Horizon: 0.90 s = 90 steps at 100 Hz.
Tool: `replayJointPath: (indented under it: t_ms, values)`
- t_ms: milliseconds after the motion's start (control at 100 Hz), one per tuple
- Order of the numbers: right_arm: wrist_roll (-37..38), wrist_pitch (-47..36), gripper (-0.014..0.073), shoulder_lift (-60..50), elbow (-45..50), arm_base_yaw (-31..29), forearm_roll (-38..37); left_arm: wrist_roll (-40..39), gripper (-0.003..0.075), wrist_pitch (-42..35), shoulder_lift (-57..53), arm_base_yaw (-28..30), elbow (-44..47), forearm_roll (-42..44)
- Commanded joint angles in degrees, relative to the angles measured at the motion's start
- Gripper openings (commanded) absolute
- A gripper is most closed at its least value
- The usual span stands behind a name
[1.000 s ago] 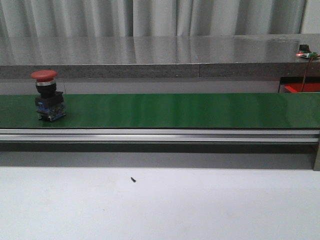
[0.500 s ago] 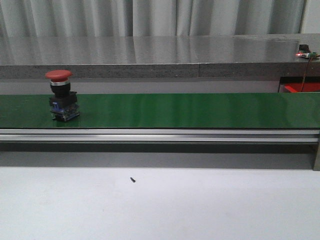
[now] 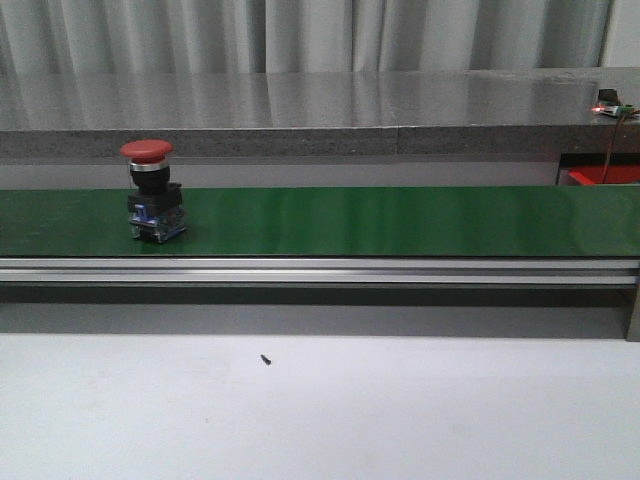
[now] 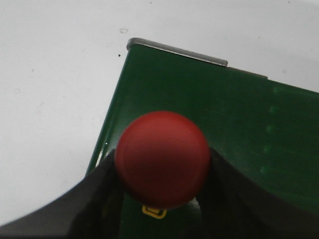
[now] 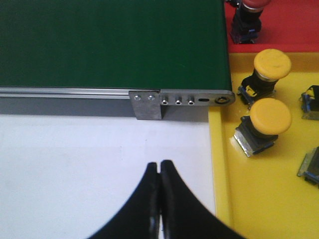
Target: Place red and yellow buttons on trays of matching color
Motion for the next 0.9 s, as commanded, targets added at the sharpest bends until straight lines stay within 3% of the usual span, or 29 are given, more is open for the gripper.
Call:
replayJointPath:
  t_ms: [0,160,260,540,760,890]
  values:
    - [-0.49,-3.89,-0.0067,-0.06,-1.47,-0.32,-0.37,0.2,0.0296,-2.26,-2.35,-0.59,-1.42,-0.11]
    - [-0.49,-3.89,-0.0067,-0.06,-1.47,-0.32,-0.37,0.2,0.059,-1.0,-2.35,-0.59,-1.42,-0.11]
    - [-0.49,-3.89,-0.0067,-0.06,-1.47,-0.32,-0.37,0.2,0.0673,-0.61,-2.81,-1.35,-1.42,-0.53]
    - [-0.49,-3.89,-0.0067,-0.06,-1.47,-0.32,-0.37,0.2,0.0673,0.27,-8.0,-7.59,-1.42,-0.53]
    - [-0.49,-3.89,-0.0067,-0.06,-1.47,-0.32,-0.37,0.2,0.0669,2.94,-11.99,-8.42,-1.42,-0.53]
    - [-0.49,-3.89,-0.0067,-0.06,-1.47,-0.32,-0.37,0.2,0.0589,5.1,-15.36,-8.42,-1.42,0.3]
